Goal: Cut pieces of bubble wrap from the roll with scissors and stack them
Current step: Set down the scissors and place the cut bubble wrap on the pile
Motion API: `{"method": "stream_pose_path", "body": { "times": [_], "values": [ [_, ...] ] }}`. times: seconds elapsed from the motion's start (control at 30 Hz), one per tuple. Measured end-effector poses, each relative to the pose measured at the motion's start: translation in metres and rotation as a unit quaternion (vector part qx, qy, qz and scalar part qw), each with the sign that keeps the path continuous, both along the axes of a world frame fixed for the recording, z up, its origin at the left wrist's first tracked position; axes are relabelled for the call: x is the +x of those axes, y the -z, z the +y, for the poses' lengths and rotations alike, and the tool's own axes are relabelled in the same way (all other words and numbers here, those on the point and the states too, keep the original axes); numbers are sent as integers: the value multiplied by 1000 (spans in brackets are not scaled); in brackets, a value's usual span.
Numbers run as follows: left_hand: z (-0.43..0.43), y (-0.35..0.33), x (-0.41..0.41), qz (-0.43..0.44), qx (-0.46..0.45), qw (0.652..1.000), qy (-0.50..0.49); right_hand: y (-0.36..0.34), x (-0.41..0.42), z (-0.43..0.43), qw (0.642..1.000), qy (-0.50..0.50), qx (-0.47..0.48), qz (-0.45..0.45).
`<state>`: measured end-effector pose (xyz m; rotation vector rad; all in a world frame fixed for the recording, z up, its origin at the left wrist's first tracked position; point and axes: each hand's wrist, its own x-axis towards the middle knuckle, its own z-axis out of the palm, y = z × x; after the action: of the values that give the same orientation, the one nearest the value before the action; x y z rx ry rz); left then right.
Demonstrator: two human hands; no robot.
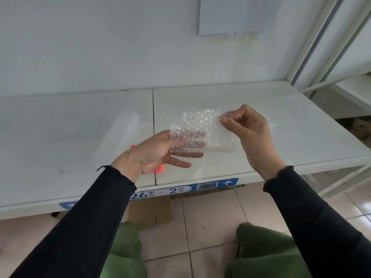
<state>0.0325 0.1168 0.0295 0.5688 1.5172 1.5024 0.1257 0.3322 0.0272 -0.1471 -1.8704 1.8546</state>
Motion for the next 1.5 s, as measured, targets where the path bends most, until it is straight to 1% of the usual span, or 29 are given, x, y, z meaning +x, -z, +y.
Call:
{"method": "stream_pose_path", "body": {
  "times": [0.13, 0.27, 0.3, 0.33, 0.4, 0.43, 0.47, 0.6, 0.7, 0.8, 0.87, 0.93, 1.0, 1.1, 1.17, 1.27, 1.37, 1.5],
  "values": [
    [0, 2, -1, -7, -5, 1000, -3, 1, 0, 0, 1000, 20, 22, 0],
    [-5, 1, -8, -124, 68, 989, -42, 3, -2, 1, 997, 55, 51, 13],
    [-6, 1, -9, -136, 81, 986, -53, 3, -3, 1, 996, 62, 56, 15],
    [-5, 1, -8, -120, 78, 987, -68, 2, -3, 1, 996, 68, 61, 18],
    [1, 3, -2, -28, 42, 994, -98, 1, -4, -1, 994, 74, 71, 27],
    [4, 5, 1, 8, 32, 993, -114, -1, -4, -2, 994, 75, 74, 30],
    [7, 5, 4, 26, 31, 990, -132, -2, -4, -2, 994, 74, 72, 30],
    [11, 5, 11, 40, 47, 978, -200, -5, -1, -4, 996, 78, 41, 17],
    [15, 5, 13, 58, 60, 968, -236, -7, 0, -4, 997, 70, -15, 7],
    [17, 8, 13, 64, 72, 950, -296, -8, 2, 0, 996, -18, -73, -56],
    [18, 10, 11, 62, 78, 941, -325, -4, 3, -3, 991, -67, -63, -100],
    [21, 11, 11, 70, 77, 936, -336, 3, 2, -10, 992, -53, -50, -107],
    [24, 13, 10, 90, 80, 931, -346, 6, -2, -16, 995, -13, -53, -82],
    [35, 10, 8, 139, 91, 925, -341, 4, -10, -9, 995, 34, -85, -47],
    [51, 6, 3, 159, 88, 931, -316, 2, -15, 9, 994, 55, -81, -41],
    [88, -3, -15, 205, 69, 940, -262, -2, -22, 50, 995, 72, -38, -54],
    [132, -12, -33, 216, 60, 951, -214, -9, -28, 100, 992, 89, -12, -88],
    [184, -15, -46, 266, -2, 949, -166, -16, -34, 159, 984, 103, 59, -131]
  ]
}}
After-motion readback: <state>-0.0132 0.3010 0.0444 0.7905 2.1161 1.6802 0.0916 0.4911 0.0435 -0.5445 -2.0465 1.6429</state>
